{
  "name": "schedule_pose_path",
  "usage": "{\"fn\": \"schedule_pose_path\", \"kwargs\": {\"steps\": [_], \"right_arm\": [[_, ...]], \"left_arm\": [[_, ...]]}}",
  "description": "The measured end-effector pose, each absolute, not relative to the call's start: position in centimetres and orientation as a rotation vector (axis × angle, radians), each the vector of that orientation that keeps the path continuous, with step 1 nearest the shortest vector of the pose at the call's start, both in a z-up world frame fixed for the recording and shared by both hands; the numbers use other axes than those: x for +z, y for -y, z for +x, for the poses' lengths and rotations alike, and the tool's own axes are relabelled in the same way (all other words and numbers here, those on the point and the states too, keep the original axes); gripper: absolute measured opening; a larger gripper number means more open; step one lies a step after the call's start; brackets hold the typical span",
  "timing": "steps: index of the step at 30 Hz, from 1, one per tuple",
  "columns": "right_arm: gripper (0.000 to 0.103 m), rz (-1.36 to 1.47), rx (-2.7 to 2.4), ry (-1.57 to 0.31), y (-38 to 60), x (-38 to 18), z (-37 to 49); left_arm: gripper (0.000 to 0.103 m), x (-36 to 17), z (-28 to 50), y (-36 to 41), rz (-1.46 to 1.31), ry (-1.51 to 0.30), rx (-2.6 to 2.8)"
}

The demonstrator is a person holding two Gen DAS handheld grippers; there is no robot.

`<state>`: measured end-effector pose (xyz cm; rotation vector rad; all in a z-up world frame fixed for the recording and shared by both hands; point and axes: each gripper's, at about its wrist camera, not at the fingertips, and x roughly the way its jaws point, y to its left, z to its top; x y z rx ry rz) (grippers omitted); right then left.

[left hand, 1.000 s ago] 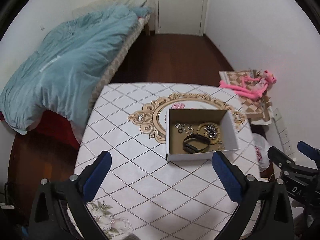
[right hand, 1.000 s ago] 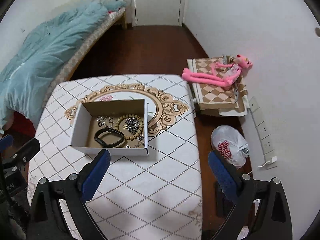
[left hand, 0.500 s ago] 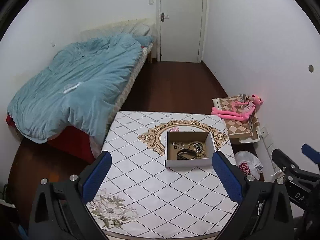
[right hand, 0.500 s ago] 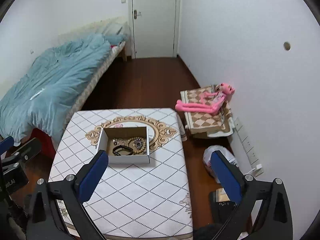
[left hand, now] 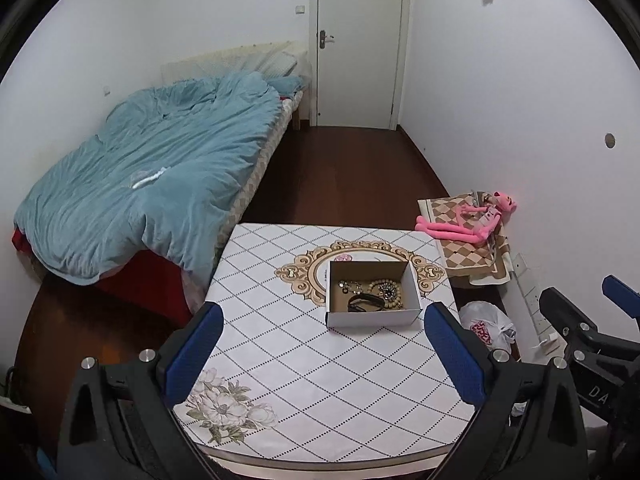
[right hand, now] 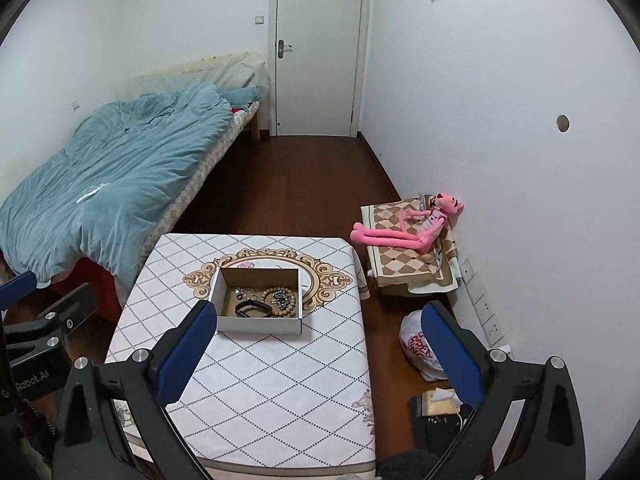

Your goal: Organize jewelry

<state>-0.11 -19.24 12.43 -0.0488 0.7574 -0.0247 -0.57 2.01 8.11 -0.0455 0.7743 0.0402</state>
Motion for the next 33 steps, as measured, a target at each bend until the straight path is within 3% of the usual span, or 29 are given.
{"fn": "schedule_pose_path", "kwargs": {"steps": [33], "right_arm": [[0.103,-0.048,-0.036,-0.972,19.9,4.8,12.2]], "left_arm": [[0.103,2.6,9.4,-1.0,-0.002,-0.969,0.06]]}}
